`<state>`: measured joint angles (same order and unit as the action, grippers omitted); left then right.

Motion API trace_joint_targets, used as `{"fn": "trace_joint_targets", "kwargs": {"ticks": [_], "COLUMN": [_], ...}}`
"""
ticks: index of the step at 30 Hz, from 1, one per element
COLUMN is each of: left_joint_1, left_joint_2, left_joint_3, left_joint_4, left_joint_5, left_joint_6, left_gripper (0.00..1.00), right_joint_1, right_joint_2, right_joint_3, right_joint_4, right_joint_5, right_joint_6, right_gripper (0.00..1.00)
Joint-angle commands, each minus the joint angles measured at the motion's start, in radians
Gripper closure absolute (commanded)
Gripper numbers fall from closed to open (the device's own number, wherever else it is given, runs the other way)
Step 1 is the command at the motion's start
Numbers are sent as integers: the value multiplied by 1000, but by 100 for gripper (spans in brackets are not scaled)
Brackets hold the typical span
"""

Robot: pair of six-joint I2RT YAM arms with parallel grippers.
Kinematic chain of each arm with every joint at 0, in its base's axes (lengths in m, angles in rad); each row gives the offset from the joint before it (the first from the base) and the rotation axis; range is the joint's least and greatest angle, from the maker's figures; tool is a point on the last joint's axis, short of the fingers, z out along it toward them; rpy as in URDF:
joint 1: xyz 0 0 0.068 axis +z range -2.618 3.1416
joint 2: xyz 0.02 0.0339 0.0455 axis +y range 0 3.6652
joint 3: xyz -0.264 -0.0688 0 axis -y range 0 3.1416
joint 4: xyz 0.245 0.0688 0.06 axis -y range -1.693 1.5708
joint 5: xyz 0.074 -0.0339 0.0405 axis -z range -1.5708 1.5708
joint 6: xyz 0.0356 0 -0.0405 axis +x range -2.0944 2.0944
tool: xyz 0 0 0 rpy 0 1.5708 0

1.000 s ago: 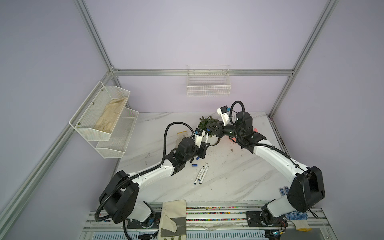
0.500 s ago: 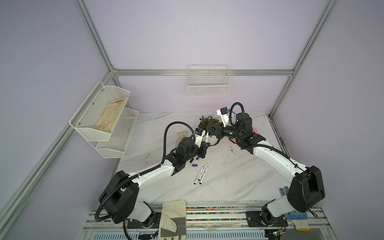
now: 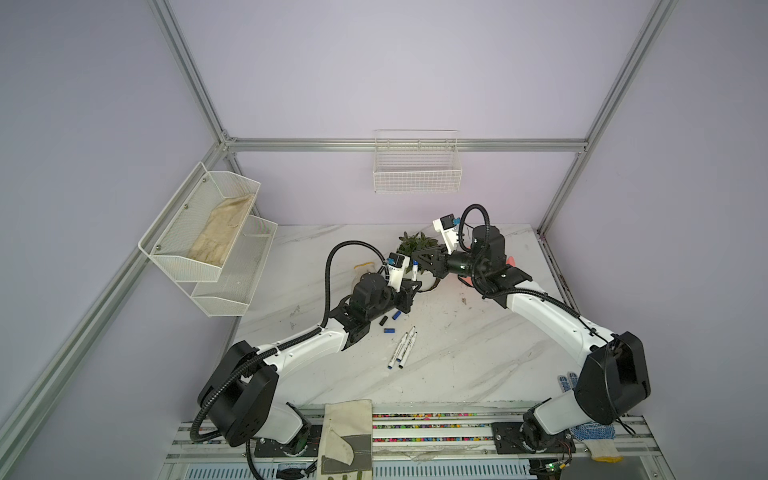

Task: Insert the pens into the pen caps
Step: 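Press the blue cap onto the marker tip with the right gripper while left holds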

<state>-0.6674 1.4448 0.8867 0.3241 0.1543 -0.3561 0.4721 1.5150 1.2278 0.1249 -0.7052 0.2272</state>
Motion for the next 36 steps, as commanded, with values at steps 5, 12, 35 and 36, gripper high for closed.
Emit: {"fn": "trace_joint_targets", "kwargs": {"ticks": [5, 12, 35, 36], "left_joint_1": [51, 99, 13, 14], "left_joint_2": [-11, 46, -84, -83], "left_joint_3": [64, 111, 66, 65], "left_joint_4": [251, 357, 640, 661], "left_joint_5": [2, 16, -443, -449], "left_joint_6": [-80, -172, 303, 292], "left_gripper": [100, 100, 100, 100], "right_joint_1": [-2, -4, 116, 129], "right_joint_2": [-2, -29, 168, 175], "right_joint_3": [1, 14, 80, 81], "right_joint_4": [-69, -152, -699, -706], "right_joint_5": [-99, -250, 210, 215], "right_joint_6": [-2, -16, -313, -320], "right_gripper": [100, 100, 100, 100]}}
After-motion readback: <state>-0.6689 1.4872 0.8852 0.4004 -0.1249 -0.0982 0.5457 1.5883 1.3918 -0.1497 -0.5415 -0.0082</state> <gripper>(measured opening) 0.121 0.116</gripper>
